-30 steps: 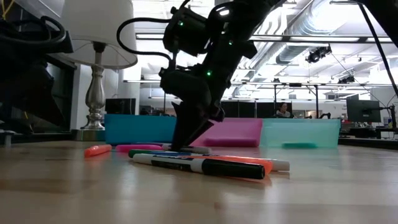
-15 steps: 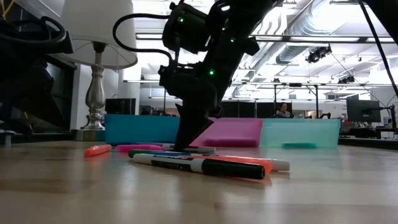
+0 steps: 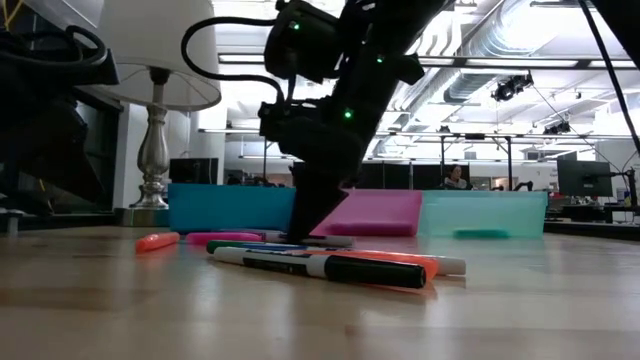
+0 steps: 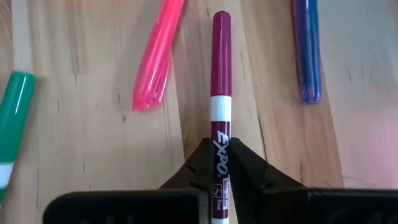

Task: Pick & Place Markers
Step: Put the dark pink dry erase marker into the dark blue bin

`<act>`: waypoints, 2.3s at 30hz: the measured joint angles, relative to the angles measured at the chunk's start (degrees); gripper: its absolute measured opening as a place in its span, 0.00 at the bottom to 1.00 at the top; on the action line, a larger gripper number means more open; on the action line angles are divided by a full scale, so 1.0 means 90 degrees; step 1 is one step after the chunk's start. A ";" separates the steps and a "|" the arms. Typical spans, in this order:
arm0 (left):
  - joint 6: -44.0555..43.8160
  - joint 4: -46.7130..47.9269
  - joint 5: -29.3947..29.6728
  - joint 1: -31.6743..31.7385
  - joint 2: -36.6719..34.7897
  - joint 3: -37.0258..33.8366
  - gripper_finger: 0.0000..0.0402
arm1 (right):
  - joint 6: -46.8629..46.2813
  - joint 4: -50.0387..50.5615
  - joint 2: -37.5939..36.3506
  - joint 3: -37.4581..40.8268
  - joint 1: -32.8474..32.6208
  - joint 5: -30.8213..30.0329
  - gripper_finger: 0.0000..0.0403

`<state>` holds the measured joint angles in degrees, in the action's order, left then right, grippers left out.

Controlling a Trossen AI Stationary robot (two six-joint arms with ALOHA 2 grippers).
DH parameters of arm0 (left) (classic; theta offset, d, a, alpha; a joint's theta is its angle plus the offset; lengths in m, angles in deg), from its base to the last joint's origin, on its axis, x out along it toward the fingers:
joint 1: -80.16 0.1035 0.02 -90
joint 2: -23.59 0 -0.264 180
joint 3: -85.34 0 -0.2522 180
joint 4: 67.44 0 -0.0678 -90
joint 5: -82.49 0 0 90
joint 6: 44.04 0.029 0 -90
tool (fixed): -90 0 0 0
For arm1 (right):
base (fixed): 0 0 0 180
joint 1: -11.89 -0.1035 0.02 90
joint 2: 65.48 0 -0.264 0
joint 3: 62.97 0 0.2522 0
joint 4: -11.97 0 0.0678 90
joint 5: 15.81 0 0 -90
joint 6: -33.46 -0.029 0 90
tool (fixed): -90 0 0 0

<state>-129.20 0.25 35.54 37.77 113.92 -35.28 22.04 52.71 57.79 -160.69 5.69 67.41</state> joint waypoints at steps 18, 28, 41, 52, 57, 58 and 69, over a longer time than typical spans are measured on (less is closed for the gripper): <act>0.0151 -0.0634 0.0306 0.0000 0.0005 -0.0172 0.50 | 0.0301 0.0155 -0.0187 -0.0053 0.0000 -0.0420 0.04; 0.0107 -0.1095 0.1914 0.0002 0.0005 -0.0260 0.50 | 0.0444 0.0121 -0.0832 -0.0068 0.0002 -0.0705 0.04; 0.1425 -0.2661 0.3808 0.0693 0.0005 -0.0257 0.50 | 0.1074 -0.0156 -0.2224 -0.0080 -0.0068 -0.0724 0.04; 0.5138 -0.5824 0.3226 0.0815 -0.0027 -0.0257 0.44 | 0.1554 0.0245 -0.2934 -0.0080 -0.0066 -0.0758 0.04; 0.7404 -0.7855 0.2185 0.1250 -0.0027 -0.0256 0.38 | 0.1605 0.0577 -0.3067 -0.0080 -0.0101 -0.0759 0.04; 0.7839 -0.8229 0.1975 0.1356 -0.0027 -0.0253 0.37 | 0.1605 0.0687 -0.3090 -0.0080 -0.0124 -0.0750 0.04; 0.9684 -1.0270 0.0238 0.2475 -0.0027 -0.0257 0.36 | 0.1428 0.1119 -0.3386 -0.0080 -0.0701 -0.1422 0.04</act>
<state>-42.04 -92.17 37.67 60.04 113.68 -37.59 34.89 62.78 27.31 -161.42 -0.62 54.61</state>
